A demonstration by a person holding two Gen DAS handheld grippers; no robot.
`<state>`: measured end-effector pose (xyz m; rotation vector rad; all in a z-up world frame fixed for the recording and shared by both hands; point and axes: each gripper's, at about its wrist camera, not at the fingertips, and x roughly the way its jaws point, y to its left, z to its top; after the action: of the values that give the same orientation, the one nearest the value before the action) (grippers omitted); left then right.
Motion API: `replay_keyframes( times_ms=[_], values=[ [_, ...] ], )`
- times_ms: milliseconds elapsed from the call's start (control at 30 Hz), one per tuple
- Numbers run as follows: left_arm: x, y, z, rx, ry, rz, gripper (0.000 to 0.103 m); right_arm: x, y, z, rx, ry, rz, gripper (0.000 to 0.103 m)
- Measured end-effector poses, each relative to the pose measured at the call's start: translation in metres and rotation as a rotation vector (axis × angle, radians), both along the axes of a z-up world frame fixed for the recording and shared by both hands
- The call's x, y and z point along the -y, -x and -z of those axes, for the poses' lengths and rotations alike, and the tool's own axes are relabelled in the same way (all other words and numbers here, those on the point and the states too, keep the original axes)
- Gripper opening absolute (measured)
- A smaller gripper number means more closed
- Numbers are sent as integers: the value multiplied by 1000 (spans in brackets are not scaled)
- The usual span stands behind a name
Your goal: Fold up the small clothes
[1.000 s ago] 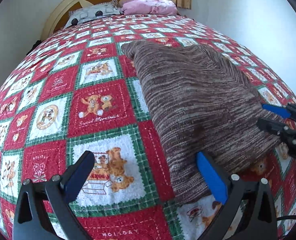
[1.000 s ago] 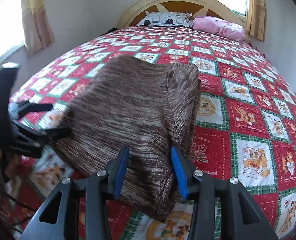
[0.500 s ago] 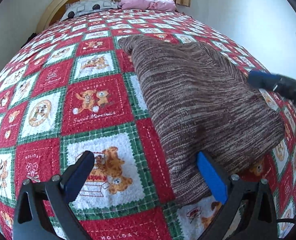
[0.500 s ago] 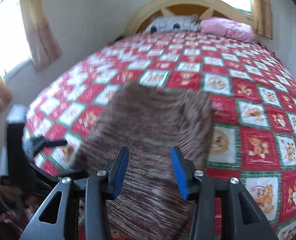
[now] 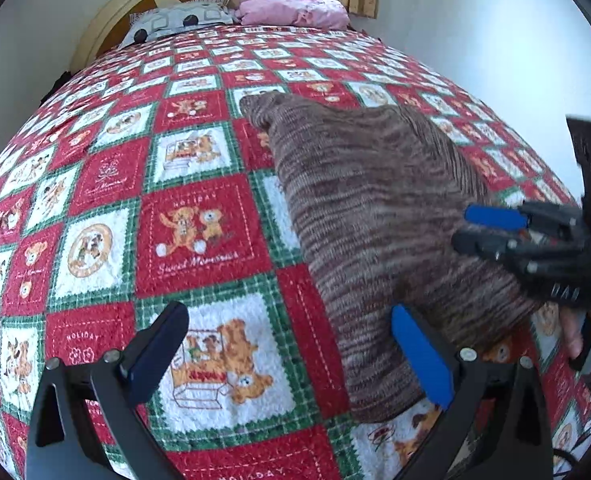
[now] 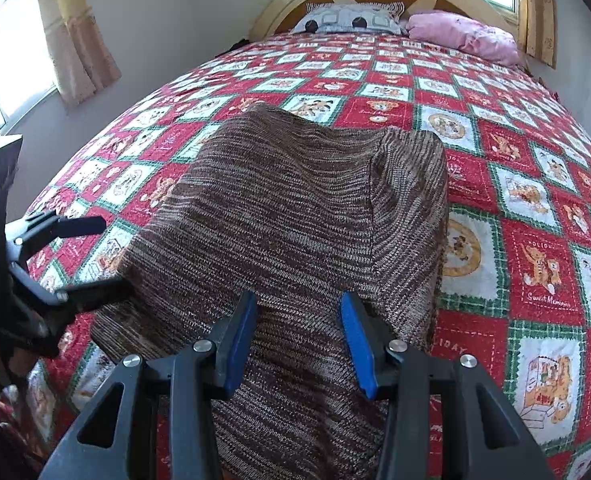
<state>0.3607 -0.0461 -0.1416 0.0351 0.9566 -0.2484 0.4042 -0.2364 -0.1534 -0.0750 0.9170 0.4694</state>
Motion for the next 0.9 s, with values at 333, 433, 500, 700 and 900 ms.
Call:
replay_keyframes(
  times_ms=[333,433,500,700,900],
  values=[
    [4,-7,16,-62,75,8,103,53,-33,-27,2,-200,145,46],
    [7,-6,17,-67,101,17,101,71,-57,-21,-53,-256,201,46],
    [12,-6,16,-65,110,36,94,75,-67,-16,-77,-280,215,46],
    [21,-10,16,-68,121,70,89,79,-92,7,-165,-345,229,49],
    [21,-17,16,-67,152,77,80,72,-108,17,-193,-406,215,49]
  ],
)
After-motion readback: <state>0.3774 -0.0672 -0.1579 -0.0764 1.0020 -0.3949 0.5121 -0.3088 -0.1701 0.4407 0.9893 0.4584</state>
